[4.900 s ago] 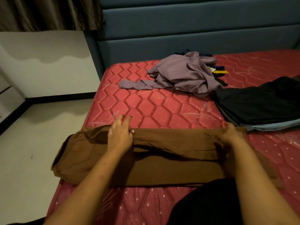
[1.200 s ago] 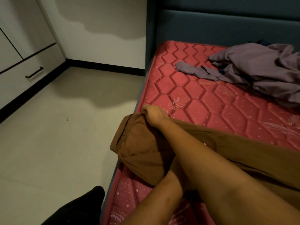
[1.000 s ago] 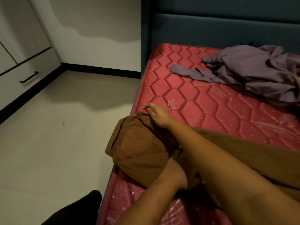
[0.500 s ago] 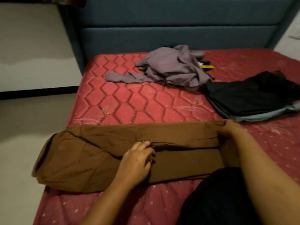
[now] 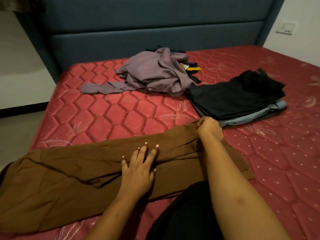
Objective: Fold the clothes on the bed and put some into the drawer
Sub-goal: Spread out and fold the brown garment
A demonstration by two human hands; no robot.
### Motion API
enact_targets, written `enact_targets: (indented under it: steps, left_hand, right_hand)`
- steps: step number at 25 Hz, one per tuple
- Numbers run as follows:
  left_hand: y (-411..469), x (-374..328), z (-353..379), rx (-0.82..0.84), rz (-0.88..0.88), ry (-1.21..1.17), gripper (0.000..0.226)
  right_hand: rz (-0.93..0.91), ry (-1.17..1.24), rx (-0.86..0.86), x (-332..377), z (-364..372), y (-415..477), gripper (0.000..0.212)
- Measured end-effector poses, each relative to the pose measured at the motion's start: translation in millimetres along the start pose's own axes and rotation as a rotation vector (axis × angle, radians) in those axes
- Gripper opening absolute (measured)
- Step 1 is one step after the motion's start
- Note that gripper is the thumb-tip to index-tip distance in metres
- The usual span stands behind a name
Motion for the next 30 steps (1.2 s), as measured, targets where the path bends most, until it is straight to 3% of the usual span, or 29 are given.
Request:
enact_targets:
  steps: [2,4,7,10,12,15,17,22,25,27,28,30]
  left_hand:
    - [-4.5,12.1,-3.8,-0.032,-0.044,0.044,0.084]
    - [-15.9,28.7,-16.3,-0.137,-0.065,0.079,0.080]
    - [-46.8,56.5,-45.9,-0.365,-0.078,0.095,0.047]
    - [-75.7,82.4,-60.0,-0.364,-0.091,0.180,0.018]
    - [-85.3,97.0,-58.5,-0.308,-0.152,0.157,0.022]
    - [-88.9,105.0,-56.6,-0.301,-0.245,0.054,0.025]
    - [-84.0,98.8,-56.2,-0.305,-0.253,0.018,0.029]
    - [-89.5,104.9,-47.9,-0.347,-0.337,-0.053,0.029]
    - [-89.0,112.4,-47.4,-0.345,-0.388,-0.070,0.031]
    - [-84.9,115.7,-48.1,-0.330,-0.412,-0.094,0.030]
    - [-83.0,115.9,-47.9,-0.319,-0.408,-0.097,0.030]
    - [-80.7,113.4,-46.3,-0.297,-0.370,-0.080,0.029]
  right_hand:
    - [0.087,0.008,0.132,-14.2,19.2,2.4,0.032]
    - [0.140,0.017,0.134,-22.0,23.8,5.0,0.035]
    - [0.069,-0.139,0.013,-8.5,11.9,-1.0,0.040]
    - [-0.217,-0.365,-0.056,40.5,15.5,-35.6,0.042]
    - [-0.533,-0.369,0.002,88.9,35.2,-81.2,0.039]
    - [-0.981,-0.287,0.384,142.8,89.8,-186.2,0.036]
    - [-1.101,-0.331,0.575,147.1,125.6,-230.3,0.038]
    - [-1.102,-0.339,0.692,138.0,157.9,-228.0,0.045]
    - [-0.943,-0.188,0.916,139.0,154.9,-217.7,0.058]
    - [-0.981,-0.198,0.975,139.4,148.3,-216.8,0.067]
    - [-1.029,-0.202,0.959,140.4,146.2,-215.5,0.061]
    - [-1.050,-0.091,0.841,148.4,137.2,-206.9,0.029]
Point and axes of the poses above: each hand's wrist, its own y-axis towards the middle knuckle, its own z-axis out of the palm, x = y × z, the point moved 8 cm from there along y, towards the middle knuckle, and after that the axes turned 7 degrees about z, right-handed, at the moved point
